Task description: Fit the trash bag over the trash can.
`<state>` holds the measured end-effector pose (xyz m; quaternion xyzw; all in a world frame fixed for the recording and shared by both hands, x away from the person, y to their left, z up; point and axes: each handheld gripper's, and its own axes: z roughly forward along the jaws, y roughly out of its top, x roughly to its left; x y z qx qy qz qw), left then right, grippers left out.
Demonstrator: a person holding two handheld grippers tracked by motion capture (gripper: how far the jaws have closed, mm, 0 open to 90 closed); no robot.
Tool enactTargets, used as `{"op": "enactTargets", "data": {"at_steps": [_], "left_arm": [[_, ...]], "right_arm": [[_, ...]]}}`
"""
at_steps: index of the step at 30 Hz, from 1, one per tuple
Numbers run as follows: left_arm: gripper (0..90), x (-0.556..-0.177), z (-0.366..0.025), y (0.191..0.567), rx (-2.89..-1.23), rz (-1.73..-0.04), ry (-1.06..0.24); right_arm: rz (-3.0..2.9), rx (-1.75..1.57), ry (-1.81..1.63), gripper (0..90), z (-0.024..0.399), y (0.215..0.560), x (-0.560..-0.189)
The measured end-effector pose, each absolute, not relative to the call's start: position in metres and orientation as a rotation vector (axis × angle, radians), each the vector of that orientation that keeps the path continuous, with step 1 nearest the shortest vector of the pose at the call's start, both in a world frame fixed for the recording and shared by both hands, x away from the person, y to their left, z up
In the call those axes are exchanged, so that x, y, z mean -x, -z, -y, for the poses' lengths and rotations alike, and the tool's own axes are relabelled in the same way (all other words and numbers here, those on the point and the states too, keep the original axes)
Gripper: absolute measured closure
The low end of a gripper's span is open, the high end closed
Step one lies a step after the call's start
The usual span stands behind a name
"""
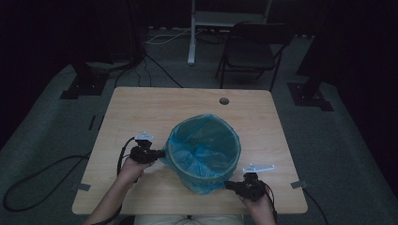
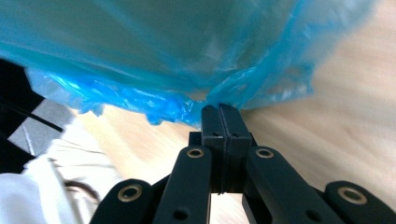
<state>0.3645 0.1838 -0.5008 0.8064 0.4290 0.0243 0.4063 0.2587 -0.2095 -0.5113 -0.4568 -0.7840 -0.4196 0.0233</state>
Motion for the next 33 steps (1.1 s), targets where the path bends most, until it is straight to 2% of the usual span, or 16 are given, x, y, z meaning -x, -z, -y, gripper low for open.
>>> {"op": "enactTargets", "data": {"at_steps": [1, 2, 4, 5, 7, 8, 10, 14, 16, 19, 25, 26, 27, 29, 30, 33], "left_arm": [[89.2, -0.365, -0.184, 0.501, -2.034, -1.082, -0.061], [84.5, -0.366, -0.179, 0.501, -2.044, -1.075, -0.095], [79.8, -0.366, -0.177, 0.500, -2.038, -1.052, -0.130], [71.1, -0.365, -0.177, 0.500, -2.042, -1.068, -0.148], [60.7, -0.364, -0.179, 0.499, -2.050, -1.047, -0.184], [49.3, -0.363, -0.181, 0.499, -2.049, -1.070, -0.194], [32.3, -0.362, -0.185, 0.499, -2.042, -1.089, -0.191], [20.1, -0.356, -0.193, 0.497, -2.021, -1.082, -0.198], [20.1, -0.351, -0.194, 0.495, -2.014, -1.023, -0.217], [20.2, -0.344, -0.194, 0.492, -2.019, -0.974, -0.259], [20.1, -0.338, -0.207, 0.489, -1.957, -0.977, -0.244], [17.1, -0.337, -0.217, 0.490, -1.913, -0.990, -0.231], [10.1, -0.337, -0.220, 0.491, -1.905, -0.995, -0.221], [6.7, -0.334, -0.224, 0.492, -1.892, -0.997, -0.216], [2.0, -0.333, -0.225, 0.493, -1.891, -0.992, -0.219], [1.8, -0.325, -0.225, 0.496, -1.905, -0.962, -0.262]], "right_arm": [[2.427, 1.414, 1.299, 90.0, 0.209, 0.511, -0.259], [2.377, 1.402, 1.264, 77.2, 0.210, 0.523, -0.262], [2.371, 1.393, 1.271, 66.3, 0.211, 0.522, -0.261], [2.367, 1.400, 1.297, 59.0, 0.213, 0.517, -0.260], [2.357, 1.431, 1.353, 52.4, 0.220, 0.508, -0.259], [2.343, 1.445, 1.387, 48.1, 0.225, 0.504, -0.259], [2.334, 1.492, 1.427, 41.3, 0.234, 0.495, -0.258], [2.289, 1.575, 1.491, 31.5, 0.255, 0.483, -0.260], [2.264, 1.550, 1.526, 27.9, 0.260, 0.479, -0.258], [2.273, 1.522, 1.543, 27.6, 0.265, 0.476, -0.254], [2.285, 1.547, 1.592, 21.3, 0.275, 0.463, -0.257], [2.297, 1.532, 1.626, 19.5, 0.277, 0.455, -0.262], [2.292, 1.537, 1.644, 19.5, 0.278, 0.453, -0.264], [2.264, 1.576, 1.699, 19.5, 0.280, 0.447, -0.271], [2.254, 1.579, 1.721, 19.5, 0.280, 0.445, -0.273], [2.256, 1.530, 1.799, 19.5, 0.277, 0.437, -0.284]]}}
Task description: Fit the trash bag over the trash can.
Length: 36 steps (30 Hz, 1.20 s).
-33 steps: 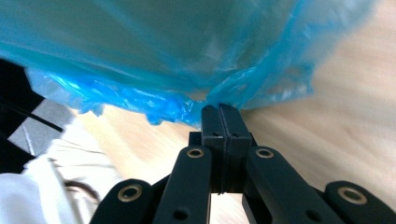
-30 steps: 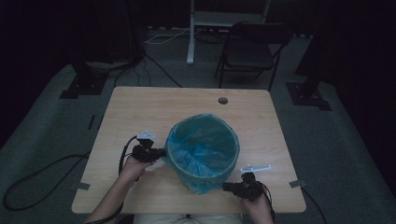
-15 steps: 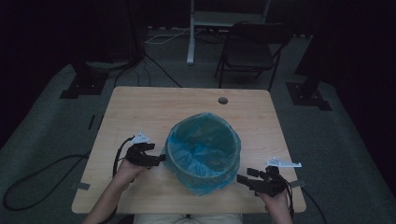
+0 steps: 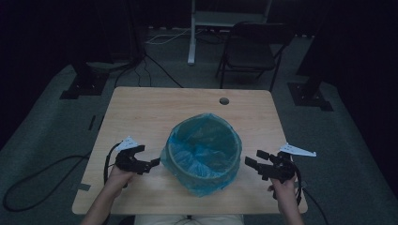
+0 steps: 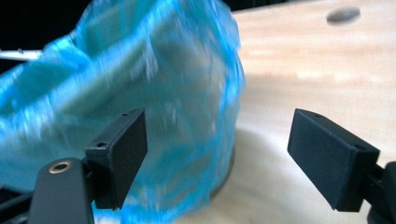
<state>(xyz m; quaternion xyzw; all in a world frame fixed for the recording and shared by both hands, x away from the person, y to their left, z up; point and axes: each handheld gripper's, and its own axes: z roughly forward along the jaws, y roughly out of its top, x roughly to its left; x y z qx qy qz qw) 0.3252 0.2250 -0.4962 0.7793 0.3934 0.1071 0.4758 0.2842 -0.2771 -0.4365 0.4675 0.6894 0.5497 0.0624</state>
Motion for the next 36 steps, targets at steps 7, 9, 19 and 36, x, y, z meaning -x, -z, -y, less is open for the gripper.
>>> {"op": "enactTargets", "data": {"at_steps": [7, 9, 19, 36], "left_arm": [[1.9, -0.309, -0.232, 0.502, -1.818, -0.897, -0.363], [1.9, -0.306, -0.235, 0.503, -1.794, -0.889, -0.360], [1.9, -0.284, -0.245, 0.511, -1.773, -0.905, -0.445], [1.9, -0.266, -0.272, 0.510, -1.687, -0.972, -0.529]], "right_arm": [[-2.048, -1.290, -1.747, 19.5, 0.265, 0.420, -0.312], [-2.042, -1.262, -1.790, 19.3, 0.261, 0.416, -0.321], [-2.046, -1.139, -1.814, 19.3, 0.237, 0.384, -0.341], [-2.383, -0.717, -1.810, 19.3, 0.135, 0.332, -0.366]]}}
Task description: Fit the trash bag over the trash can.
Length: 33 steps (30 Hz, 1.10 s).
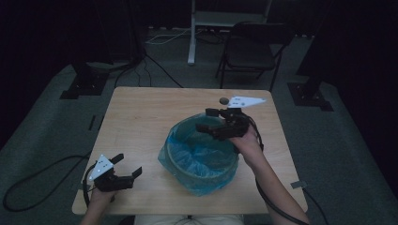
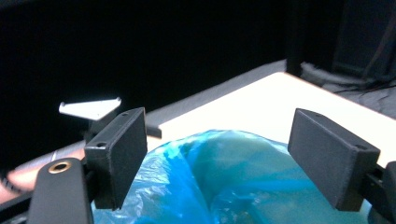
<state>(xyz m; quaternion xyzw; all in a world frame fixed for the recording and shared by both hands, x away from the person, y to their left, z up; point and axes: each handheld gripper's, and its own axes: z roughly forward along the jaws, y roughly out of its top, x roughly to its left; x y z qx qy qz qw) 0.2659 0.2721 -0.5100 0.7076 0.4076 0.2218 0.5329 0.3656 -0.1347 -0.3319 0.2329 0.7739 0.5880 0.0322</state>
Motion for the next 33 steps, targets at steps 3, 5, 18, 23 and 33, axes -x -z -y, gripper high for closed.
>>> {"op": "enactTargets", "data": {"at_steps": [3, 5, 18, 23, 33], "left_arm": [[1.9, -0.266, -0.273, 0.510, -1.688, -0.966, -0.536], [1.9, -0.265, -0.274, 0.509, -1.690, -0.966, -0.550], [1.9, -0.262, -0.286, 0.504, -1.655, -0.987, -0.601], [1.9, -0.263, -0.288, 0.505, -1.657, -1.016, -0.619], [1.9, -0.264, -0.288, 0.507, -1.722, -1.027, -0.612]], "right_arm": [[-2.505, -0.685, -1.781, 18.8, 0.115, 0.336, -0.375], [-2.589, -0.679, -1.716, 17.7, 0.101, 0.340, -0.379], [-2.983, -0.663, -0.996, 13.6, 0.033, 0.385, -0.384], [-2.997, -0.668, -0.908, 12.6, 0.024, 0.392, -0.383], [-2.862, -0.733, -1.107, 12.8, 0.053, 0.360, -0.383]]}}
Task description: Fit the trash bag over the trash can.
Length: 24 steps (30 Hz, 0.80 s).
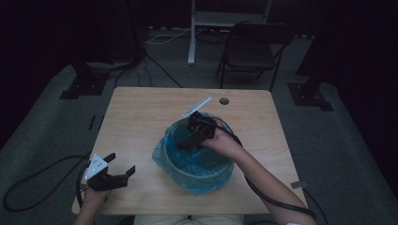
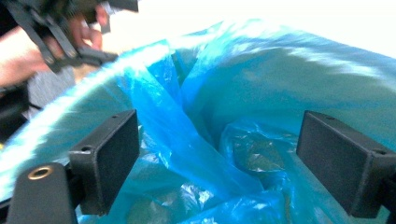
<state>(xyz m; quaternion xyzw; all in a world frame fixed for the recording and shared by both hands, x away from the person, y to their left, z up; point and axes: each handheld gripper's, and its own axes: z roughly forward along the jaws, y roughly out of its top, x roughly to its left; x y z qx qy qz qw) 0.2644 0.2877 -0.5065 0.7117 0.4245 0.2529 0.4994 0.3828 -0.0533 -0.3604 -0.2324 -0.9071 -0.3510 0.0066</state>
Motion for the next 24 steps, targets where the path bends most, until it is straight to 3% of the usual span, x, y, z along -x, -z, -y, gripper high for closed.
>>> {"op": "enactTargets", "data": {"at_steps": [8, 24], "left_arm": [[1.9, -0.266, -0.282, 0.511, -1.767, -1.053, -0.621], [1.9, -0.261, -0.287, 0.514, -1.757, -1.116, -0.628]], "right_arm": [[2.739, 0.824, 1.375, 12.8, 0.095, 0.334, -0.375], [2.625, 0.921, 1.608, 12.8, 0.147, 0.324, -0.367]]}}
